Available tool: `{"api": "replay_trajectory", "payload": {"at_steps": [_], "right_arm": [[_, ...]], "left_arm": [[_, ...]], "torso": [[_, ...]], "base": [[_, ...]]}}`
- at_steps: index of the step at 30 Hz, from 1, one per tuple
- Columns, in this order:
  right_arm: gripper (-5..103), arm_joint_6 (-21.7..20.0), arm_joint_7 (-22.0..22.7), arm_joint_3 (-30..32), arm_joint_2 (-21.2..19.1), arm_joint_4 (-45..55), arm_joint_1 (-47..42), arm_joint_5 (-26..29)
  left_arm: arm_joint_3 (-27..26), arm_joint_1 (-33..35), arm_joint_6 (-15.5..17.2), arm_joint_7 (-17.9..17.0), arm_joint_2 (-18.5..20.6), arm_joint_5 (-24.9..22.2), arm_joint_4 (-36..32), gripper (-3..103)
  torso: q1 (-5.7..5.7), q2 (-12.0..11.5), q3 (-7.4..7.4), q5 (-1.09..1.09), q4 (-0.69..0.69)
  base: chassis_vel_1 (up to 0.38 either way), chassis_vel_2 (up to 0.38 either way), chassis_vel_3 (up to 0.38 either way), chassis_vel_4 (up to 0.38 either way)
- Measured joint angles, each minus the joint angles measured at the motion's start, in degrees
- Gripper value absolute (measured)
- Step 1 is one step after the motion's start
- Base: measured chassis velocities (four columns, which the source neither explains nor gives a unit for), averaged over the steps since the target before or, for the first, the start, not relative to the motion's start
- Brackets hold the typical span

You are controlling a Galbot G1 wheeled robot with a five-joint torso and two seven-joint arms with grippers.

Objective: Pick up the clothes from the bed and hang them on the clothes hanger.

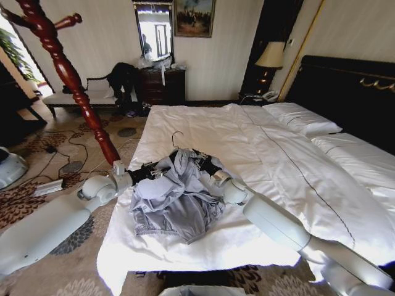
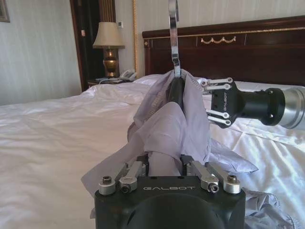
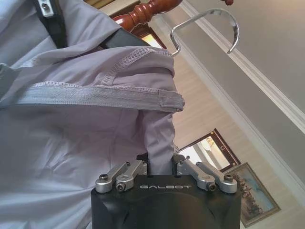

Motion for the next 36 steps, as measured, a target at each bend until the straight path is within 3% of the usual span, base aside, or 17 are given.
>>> {"api": "replay_trajectory", "payload": {"at_steps": [3,18,20,23,25,29,32,36], "right_arm": [[21,0.29,0.02,0.28,0.05,-0.08,0.19,-0.05],[19,0.96,0.60,0.33,0.60,-0.10,0.16,-0.36],[24,1.00,0.60,0.38,0.64,-0.09,0.14,-0.20],[39,0.96,0.63,0.51,0.63,0.13,0.09,0.38],[39,0.95,0.63,0.49,0.56,0.17,0.12,0.41],[61,0.95,0.38,0.34,0.47,0.44,-0.02,0.55],[66,0.95,0.29,0.27,0.31,0.80,-0.28,0.56],[83,1.04,0.12,0.29,-0.23,1.64,-0.99,0.75]], "left_arm": [[0.08,0.16,-0.03,0.17,-0.26,0.03,-0.41,22],[-2.57,2.72,0.09,-1.07,0.87,-2.20,-2.77,20],[-3.18,3.28,0.08,-1.29,1.00,-2.47,-2.86,20],[-4.60,4.72,0.06,-1.87,1.23,-2.56,-2.89,18],[-4.81,5.01,0.05,-2.15,1.21,-2.54,-2.89,18],[-5.83,6.27,-0.28,-3.29,0.54,-2.12,-3.00,18],[-6.12,6.45,-0.46,-3.58,0.53,-1.84,-3.05,18],[-6.56,6.45,-0.67,-3.85,0.76,-1.60,-3.04,18]], "torso": [[0.00,0.00,0.00,0.00,-0.01],[0.00,0.00,0.00,0.00,-0.01],[0.00,0.00,0.00,0.00,-0.01],[0.00,0.00,0.00,0.00,0.01],[0.00,0.00,0.00,-0.01,0.00],[0.00,0.00,0.00,-0.01,-0.01],[0.00,0.00,0.00,0.00,0.00],[0.00,0.00,0.00,0.00,-0.01]], "base": [[0.000,0.000,0.000,0.000],[0.000,0.000,0.000,0.000],[0.000,0.000,0.000,0.000],[0.000,0.000,0.000,0.000],[0.000,0.000,0.000,0.000],[0.000,0.000,0.000,0.000],[0.000,0.000,0.000,0.000],[0.000,0.000,0.000,0.000]]}}
